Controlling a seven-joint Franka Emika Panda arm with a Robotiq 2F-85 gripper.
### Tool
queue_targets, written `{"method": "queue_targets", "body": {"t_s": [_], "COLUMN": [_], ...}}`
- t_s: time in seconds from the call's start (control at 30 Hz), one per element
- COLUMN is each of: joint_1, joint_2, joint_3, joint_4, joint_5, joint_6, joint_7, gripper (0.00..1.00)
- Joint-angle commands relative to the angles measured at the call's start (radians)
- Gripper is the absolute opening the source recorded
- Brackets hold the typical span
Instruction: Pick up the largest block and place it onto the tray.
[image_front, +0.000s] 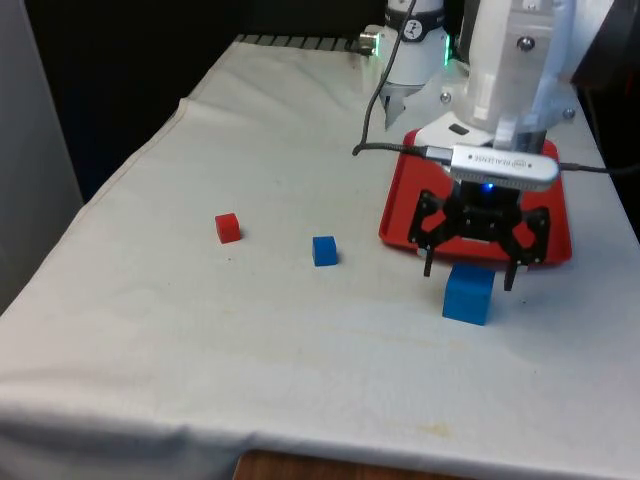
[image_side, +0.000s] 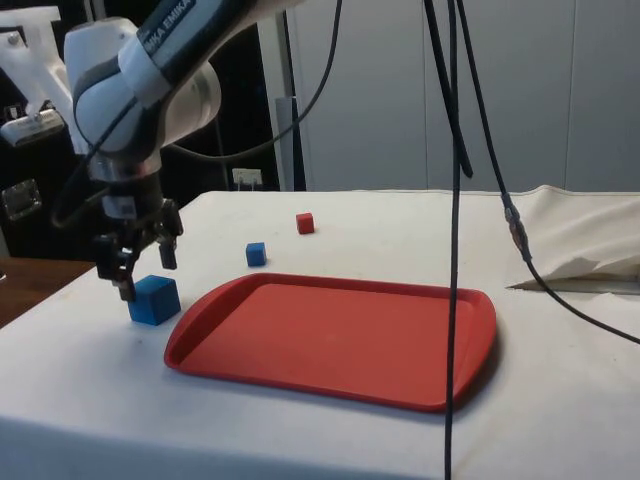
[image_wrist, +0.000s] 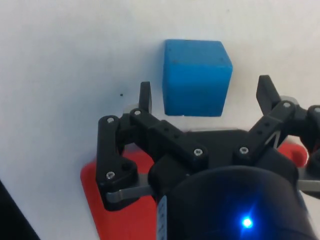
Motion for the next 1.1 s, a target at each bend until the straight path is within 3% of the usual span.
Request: {"method": "queue_targets", "body": {"t_s": [0.0,0.2,0.27,0.3,0.5,0.53,0.9,1.07], "joint_1": [-0.005,-0.001,0.001,0.001,0.003,0.003,0.004,0.012], "joint_2": [0.012,0.029,0.028,0.030,0.029,0.029,0.028,0.000], "joint_3": [0.005,0.001,0.000,0.000,0.000,0.000,-0.003,-0.019], "joint_4": [0.010,0.021,0.019,0.021,0.020,0.021,0.022,0.021], "joint_5": [0.009,0.015,0.012,0.015,0.014,0.013,0.012,0.007], "joint_6": [0.003,0.001,0.001,0.001,0.000,0.001,0.000,-0.016], "joint_7": [0.001,0.012,0.012,0.017,0.022,0.023,0.020,0.024], "gripper": [1.00,1.00,0.90,0.90,0.23,0.02,0.02,0.02]}}
